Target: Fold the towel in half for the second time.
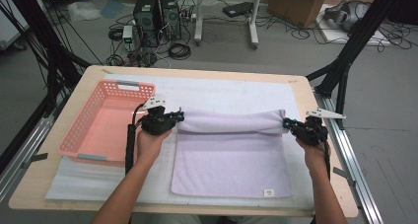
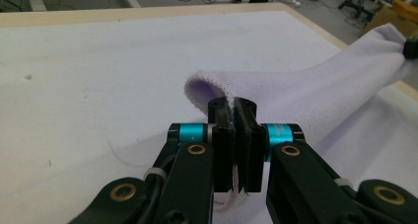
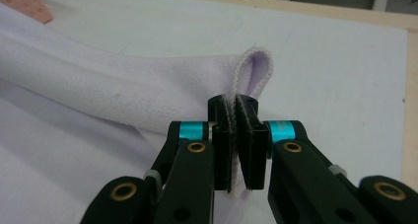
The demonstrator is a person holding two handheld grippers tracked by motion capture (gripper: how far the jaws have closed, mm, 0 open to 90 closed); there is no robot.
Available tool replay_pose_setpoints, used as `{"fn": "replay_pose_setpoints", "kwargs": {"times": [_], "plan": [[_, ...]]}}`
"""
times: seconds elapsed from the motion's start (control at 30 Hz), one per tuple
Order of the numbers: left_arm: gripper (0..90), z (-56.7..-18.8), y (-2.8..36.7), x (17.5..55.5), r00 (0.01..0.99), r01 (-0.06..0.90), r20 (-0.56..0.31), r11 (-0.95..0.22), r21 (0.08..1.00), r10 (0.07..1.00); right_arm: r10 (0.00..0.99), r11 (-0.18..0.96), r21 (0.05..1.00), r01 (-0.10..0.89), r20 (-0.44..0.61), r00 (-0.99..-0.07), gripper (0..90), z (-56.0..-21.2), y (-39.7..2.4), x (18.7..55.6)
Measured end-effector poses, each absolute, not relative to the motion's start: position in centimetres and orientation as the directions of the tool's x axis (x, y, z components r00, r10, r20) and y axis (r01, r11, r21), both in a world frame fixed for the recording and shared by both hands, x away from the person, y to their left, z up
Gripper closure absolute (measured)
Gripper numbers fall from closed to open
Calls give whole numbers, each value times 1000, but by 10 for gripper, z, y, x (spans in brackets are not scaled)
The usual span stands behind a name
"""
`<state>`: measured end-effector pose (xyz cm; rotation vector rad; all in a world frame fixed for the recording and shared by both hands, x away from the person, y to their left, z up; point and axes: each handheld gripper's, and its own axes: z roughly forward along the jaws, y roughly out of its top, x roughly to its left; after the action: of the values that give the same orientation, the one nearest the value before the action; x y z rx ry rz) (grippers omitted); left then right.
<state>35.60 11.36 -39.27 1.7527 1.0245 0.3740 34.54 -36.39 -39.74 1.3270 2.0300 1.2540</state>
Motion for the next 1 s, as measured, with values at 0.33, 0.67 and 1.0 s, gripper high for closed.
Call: {"fn": "replay_pose_setpoints", "kwargs": {"times": [0.33,0.67,1.0], "plan": [[861,-412,115,316,634,438,-181,-157,885,752,869,171,841,514,117,-480,855,-420,-367,302],[784,-433,118,301,646,480,-203,-184,858,736,869,214,818,534,91,-487,808,-425,-364,281],[473,-428,110,328,609,481,-184,-175,859,772,903,159,826,541,101,-418,518,-407,-366,305]]}}
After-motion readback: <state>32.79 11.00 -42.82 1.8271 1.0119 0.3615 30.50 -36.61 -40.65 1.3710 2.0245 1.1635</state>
